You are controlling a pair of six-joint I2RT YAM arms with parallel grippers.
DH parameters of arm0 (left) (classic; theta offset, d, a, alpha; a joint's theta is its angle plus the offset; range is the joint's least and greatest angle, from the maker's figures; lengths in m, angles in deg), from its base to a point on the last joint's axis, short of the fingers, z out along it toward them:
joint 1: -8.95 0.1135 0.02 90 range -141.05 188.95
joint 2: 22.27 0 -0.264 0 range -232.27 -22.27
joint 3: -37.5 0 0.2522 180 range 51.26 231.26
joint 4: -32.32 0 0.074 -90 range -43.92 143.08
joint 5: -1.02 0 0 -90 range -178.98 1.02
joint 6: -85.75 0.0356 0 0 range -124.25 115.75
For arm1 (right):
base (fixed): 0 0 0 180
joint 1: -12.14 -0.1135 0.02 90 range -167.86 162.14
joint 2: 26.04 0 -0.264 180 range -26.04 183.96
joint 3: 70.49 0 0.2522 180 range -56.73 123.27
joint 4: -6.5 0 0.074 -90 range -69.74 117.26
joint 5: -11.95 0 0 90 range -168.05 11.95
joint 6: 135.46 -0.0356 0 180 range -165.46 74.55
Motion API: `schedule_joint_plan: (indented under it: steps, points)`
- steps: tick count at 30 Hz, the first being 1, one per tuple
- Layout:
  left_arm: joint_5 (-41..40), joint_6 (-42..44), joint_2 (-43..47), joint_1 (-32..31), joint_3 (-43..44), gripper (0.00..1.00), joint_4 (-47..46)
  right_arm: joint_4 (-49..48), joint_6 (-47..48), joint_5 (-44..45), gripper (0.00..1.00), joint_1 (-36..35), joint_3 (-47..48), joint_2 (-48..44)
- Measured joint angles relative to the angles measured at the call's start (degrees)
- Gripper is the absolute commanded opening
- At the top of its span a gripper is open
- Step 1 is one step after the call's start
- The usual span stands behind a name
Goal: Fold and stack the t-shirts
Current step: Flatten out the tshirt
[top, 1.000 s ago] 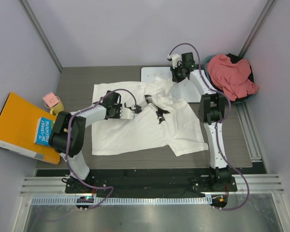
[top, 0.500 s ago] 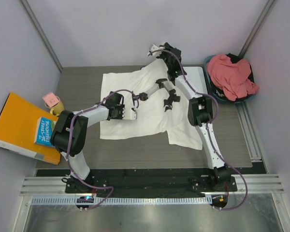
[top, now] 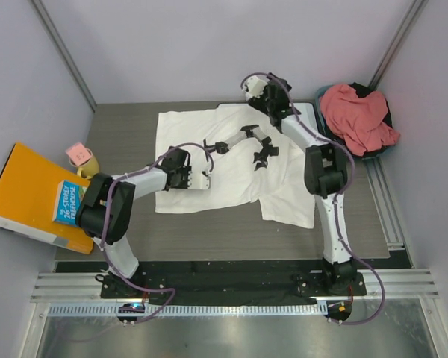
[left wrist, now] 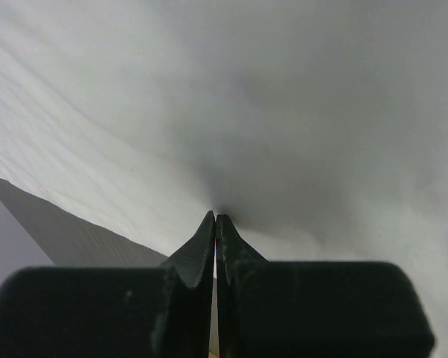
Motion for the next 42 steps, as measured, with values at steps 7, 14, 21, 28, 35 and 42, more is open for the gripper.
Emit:
schedule_joint_plan:
  steps: [7,14,21,28,35,42]
  points:
    - [0.0,0.4,7.6,0.6,-3.9,0.38,0.2,17.4,0.1,-7.2,0.89,5.9,-24.8,-32.5]
    - [2.3,5.4,19.2,2.7,-13.2,0.73,1.8,37.5,12.1,-17.6,0.88,5.4,-42.4,-52.2]
    - [5.5,11.5,25.8,3.1,-20.9,0.78,6.8,58.6,22.2,-23.3,0.86,4.9,-55.1,-54.2]
    - [6.7,13.8,27.2,3.1,-21.3,0.78,9.2,69.2,28.8,-23.9,0.86,4.7,-63.5,-62.4]
    - [7.4,15.5,27.6,3.5,-21.5,0.78,10.4,72.5,33.7,-23.2,0.87,4.5,-71.1,-70.2]
    - [7.7,17.3,27.4,5.3,-21.7,0.77,11.5,69.4,34.3,-22.6,0.85,3.8,-77.4,-70.5]
